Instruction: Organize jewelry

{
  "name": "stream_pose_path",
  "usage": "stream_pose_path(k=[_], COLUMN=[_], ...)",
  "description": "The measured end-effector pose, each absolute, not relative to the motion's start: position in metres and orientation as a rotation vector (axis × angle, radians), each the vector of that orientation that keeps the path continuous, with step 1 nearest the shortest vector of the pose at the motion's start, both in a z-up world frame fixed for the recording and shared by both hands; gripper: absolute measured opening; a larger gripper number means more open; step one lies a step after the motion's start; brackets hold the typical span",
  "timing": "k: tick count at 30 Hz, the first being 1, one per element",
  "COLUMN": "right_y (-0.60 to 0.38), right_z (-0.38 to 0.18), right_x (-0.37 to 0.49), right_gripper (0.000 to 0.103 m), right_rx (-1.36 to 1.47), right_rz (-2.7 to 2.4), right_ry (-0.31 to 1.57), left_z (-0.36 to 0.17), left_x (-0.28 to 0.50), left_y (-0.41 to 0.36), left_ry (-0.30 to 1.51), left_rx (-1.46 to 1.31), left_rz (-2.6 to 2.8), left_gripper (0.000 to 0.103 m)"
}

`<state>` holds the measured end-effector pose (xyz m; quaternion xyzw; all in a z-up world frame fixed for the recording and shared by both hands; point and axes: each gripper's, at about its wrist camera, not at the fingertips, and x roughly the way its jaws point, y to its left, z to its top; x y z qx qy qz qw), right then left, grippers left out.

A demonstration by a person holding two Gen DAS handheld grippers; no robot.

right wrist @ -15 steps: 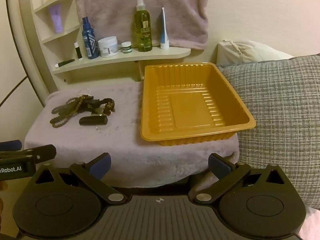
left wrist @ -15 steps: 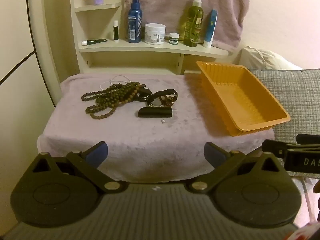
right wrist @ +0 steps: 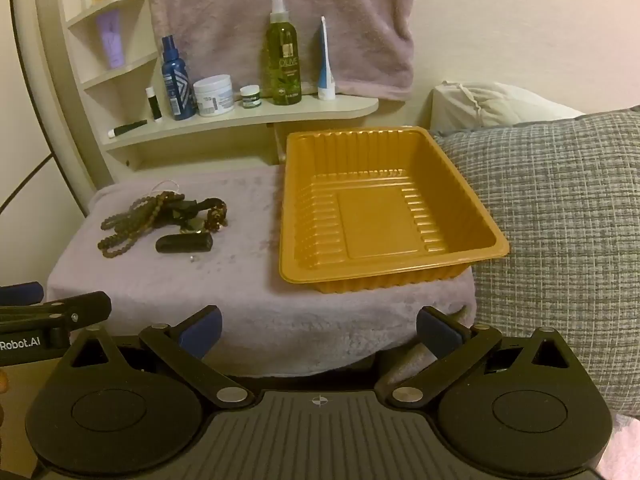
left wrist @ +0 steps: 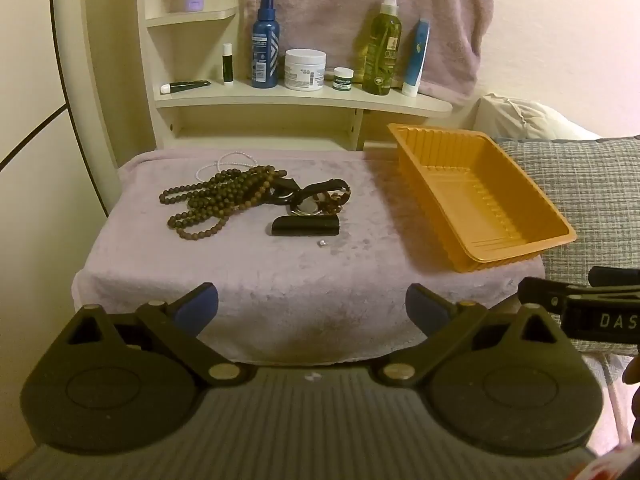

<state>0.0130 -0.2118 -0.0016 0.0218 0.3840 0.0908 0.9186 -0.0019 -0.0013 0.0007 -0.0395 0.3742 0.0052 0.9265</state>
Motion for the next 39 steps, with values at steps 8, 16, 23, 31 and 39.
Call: stream_pose_path(k=[8,16,23,31,39], right_y=[-0.2162,-0.2159,-0.2168,-0.2168,-0.2175], right_z=[-0.0033,-0.0031,-0.0034,-0.0035,-0.0028], right_x=[0.0098,0.0100,0.0102,0.0099,0.0085], right_gripper=[0.103,0.103,0.103,0.103,0.103], right_rx=[0.052,0.051,0.052,0.053,0.059], right_rz=[0.184,0.179,0.181,0.177,0.171], right_ry=[0.783,0.783,0.784,0.782,0.778], left_z=[0.0012,0.0012,0.0024,0.0021,0.0023], left_x=[-0.0029,-0.0031,-0.0023,-0.0025,-0.0023], left_y=[0.0003,0.0007,0.0003,0.0004,-0.0004], left_ry=[0.765,0.763,0.764,0.764,0.765], left_rx=[-0.084,-0.085,-0.084,-0.083,-0.083], left_rz=[0.006,0.002,-0.002,-0.003,-0.003], left_gripper=[0.099,0.098,0.098,0.098,0.098])
